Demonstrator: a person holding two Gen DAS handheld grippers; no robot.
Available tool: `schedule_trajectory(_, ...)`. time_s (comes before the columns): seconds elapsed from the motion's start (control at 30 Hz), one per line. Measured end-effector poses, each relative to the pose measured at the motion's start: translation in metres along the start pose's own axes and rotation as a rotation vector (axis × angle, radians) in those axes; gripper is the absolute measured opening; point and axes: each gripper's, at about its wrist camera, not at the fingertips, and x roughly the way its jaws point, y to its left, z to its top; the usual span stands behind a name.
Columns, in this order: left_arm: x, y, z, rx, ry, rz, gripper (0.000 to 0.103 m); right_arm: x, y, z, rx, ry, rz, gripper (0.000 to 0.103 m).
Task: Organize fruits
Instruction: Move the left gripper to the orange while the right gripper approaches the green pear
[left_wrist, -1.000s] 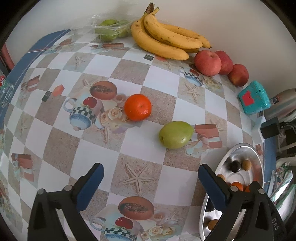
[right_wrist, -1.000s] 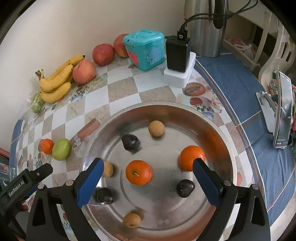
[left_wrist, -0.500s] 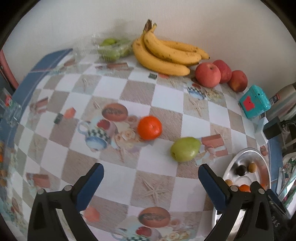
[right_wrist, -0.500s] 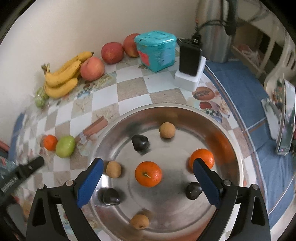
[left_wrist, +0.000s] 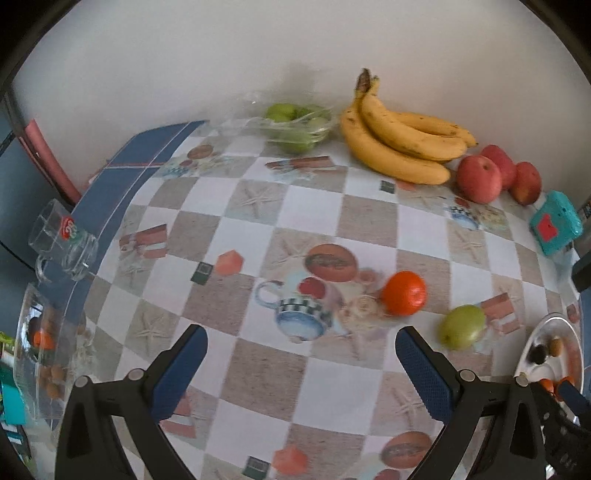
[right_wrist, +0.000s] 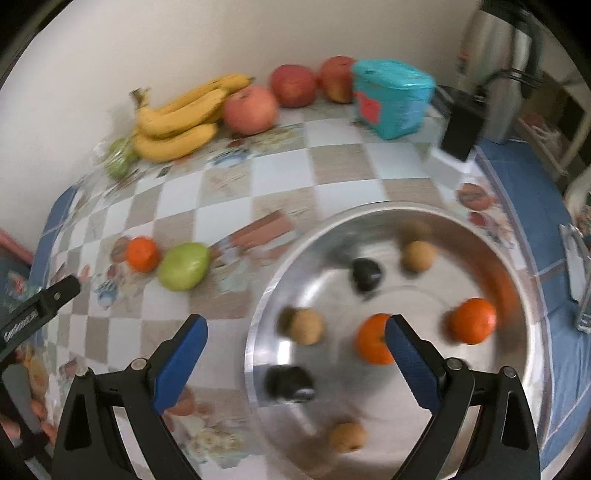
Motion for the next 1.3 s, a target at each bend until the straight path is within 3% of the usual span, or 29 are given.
schedule_trajectory(0.2, 0.002, 0.026, 0.002, -0.072, 0.004, 0.023, 0.103, 0.001, 0.032, -0.001, -0.06, 0.011, 0.046, 0.097)
schedule_trajectory(0.3, 0.0, 0.04, 0.005, -0.127, -0.01, 0.03, 0.103, -0.002, 0.046, 0.002, -0.077, -0.025, 0.093, 0.097)
schedule_trajectory(0.5, 0.006, 0.041, 0.007, -0.113, 0.01, -0.001, 0.103, -0.001, 0.065, 0.005, -0.087, -0.041, 0.177, 0.097)
schedule_trajectory(0.67, 0.008, 0.03, 0.017, -0.111, 0.013, -0.067, 0.103, 0.004, 0.071, 0.007, -0.078, -0.032, 0.176, 0.097)
schedule_trajectory(0.93, 0.011, -0.004, 0.023, -0.014, 0.014, -0.165, 0.103, 0.012, 0.074, 0.017, -0.098, -0.034, 0.157, 0.097)
schedule_trajectory(1.3, 0.031, -0.009, 0.025, -0.04, 0.049, -0.186, 0.101, 0.031, 0.083, 0.027, -0.146, -0.019, 0.105, 0.096)
